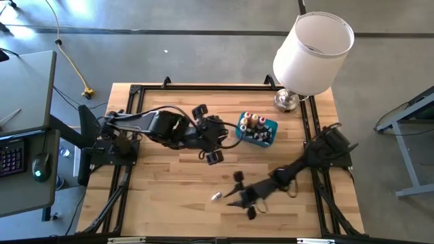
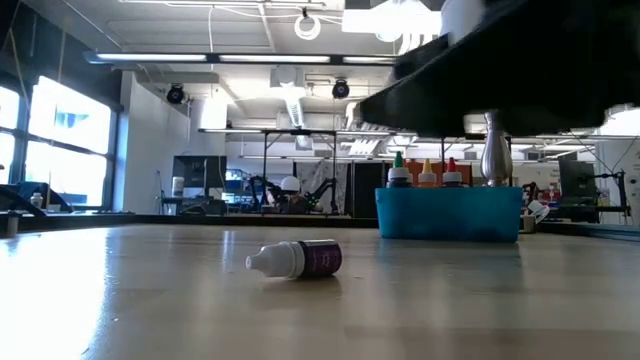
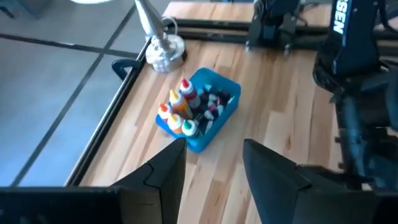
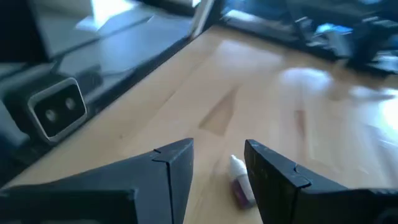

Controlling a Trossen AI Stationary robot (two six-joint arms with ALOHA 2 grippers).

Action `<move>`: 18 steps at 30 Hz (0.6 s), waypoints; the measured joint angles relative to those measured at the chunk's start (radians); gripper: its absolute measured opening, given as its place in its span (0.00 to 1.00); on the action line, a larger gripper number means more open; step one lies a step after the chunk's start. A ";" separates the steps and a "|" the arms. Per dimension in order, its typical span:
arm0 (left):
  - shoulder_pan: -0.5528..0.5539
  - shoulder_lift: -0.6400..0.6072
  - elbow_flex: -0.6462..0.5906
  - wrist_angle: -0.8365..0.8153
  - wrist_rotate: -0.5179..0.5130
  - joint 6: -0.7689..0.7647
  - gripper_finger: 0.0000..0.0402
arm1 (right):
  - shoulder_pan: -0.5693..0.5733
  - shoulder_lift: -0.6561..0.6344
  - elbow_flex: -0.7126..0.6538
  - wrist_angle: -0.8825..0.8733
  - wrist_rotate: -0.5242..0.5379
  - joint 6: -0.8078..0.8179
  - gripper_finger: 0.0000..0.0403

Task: Pick & Place food coloring
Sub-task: Put the small purple food coloring bottle into the blue bin

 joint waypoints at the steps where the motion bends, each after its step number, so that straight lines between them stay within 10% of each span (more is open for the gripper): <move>1: 0.000 -0.002 0.000 -0.011 0.000 0.000 0.38 | -0.021 0.020 0.039 -0.035 -0.045 -0.010 0.34; 18: 0.000 -0.005 -0.003 -0.101 0.038 0.000 0.38 | -0.223 0.209 0.194 -0.186 -0.376 0.000 0.34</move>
